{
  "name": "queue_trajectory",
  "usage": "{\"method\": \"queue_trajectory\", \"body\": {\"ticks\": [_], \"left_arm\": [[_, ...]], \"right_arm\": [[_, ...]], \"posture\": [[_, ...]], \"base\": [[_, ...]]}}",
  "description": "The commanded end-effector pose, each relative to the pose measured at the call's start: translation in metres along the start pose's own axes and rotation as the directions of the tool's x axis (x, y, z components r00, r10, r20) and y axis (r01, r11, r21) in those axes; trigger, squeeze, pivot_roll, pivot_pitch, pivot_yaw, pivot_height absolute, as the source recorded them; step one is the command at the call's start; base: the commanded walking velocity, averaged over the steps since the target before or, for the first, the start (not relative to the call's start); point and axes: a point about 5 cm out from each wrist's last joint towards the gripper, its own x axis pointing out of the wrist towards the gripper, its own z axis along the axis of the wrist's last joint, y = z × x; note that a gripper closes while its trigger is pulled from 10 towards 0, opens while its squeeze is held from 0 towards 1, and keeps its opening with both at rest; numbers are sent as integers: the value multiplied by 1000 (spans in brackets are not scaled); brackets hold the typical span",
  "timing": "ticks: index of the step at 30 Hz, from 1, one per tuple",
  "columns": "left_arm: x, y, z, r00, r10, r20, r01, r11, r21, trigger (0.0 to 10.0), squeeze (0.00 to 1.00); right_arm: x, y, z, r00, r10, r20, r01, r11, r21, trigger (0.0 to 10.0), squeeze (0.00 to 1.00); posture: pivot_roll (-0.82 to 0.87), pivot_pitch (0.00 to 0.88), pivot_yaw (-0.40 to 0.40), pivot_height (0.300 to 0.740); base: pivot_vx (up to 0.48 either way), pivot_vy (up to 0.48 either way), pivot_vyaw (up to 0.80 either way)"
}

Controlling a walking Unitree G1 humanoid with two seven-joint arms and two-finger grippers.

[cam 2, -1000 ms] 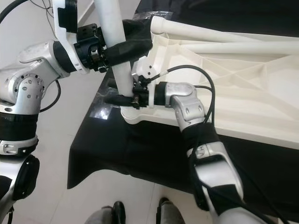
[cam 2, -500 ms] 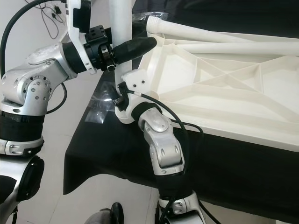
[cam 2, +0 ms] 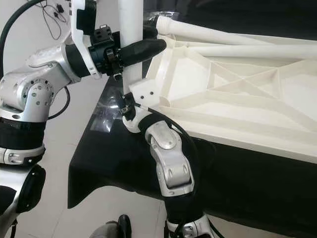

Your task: Building children table

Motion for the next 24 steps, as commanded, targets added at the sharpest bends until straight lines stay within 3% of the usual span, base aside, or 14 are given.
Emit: {"method": "queue_trajectory", "body": {"ticks": [1,9,10,11,15,17,20,21,22,24], "left_arm": [[8,-7,-1,998,-58,-7,58,998,-10,0,0],[7,-7,2,998,-58,-1,58,998,-4,0,0],[8,-7,4,998,-62,4,62,998,0,0,0],[8,-9,6,997,-74,14,74,997,6,0,0],[8,-11,7,995,-94,26,94,996,10,0,0],[6,-16,9,987,-150,50,149,989,16,0,0],[6,-16,9,987,-150,50,149,989,16,0,0],[3,-19,9,982,-179,62,178,984,21,0,0],[0,-22,9,974,-213,79,212,977,20,0,0],[-2,-25,9,967,-238,93,238,971,19,0,0]], "right_arm": [[-1,30,-25,983,149,-108,-148,989,10,0,0],[1,34,-20,978,199,-65,-200,980,-6,0,0],[3,32,-18,975,215,-59,-217,976,-15,10000,0],[6,29,-15,968,245,-52,-246,969,-15,10000,1000],[9,25,-12,954,295,-44,-296,955,-6,10000,1000],[18,13,-3,904,425,-38,-426,905,2,10000,1000],[18,13,-3,904,425,-38,-426,905,2,10000,1000],[23,6,2,878,477,-37,-477,879,-3,10000,427],[30,-2,8,851,525,-35,-525,851,6,10000,0],[36,-7,11,833,553,-33,-552,833,25,10000,0]], "posture": [[5,309,104,740],[7,304,104,740],[7,302,103,740],[7,299,102,740],[5,297,101,740],[0,290,98,740],[0,290,98,740],[-1,288,96,740],[-2,283,91,740],[-2,283,90,740]], "base": [[0,0,0],[0,0,0],[0,0,0],[0,0,0],[0,0,0],[0,0,0],[0,0,0],[0,0,0],[0,0,0],[0,0,0]]}}
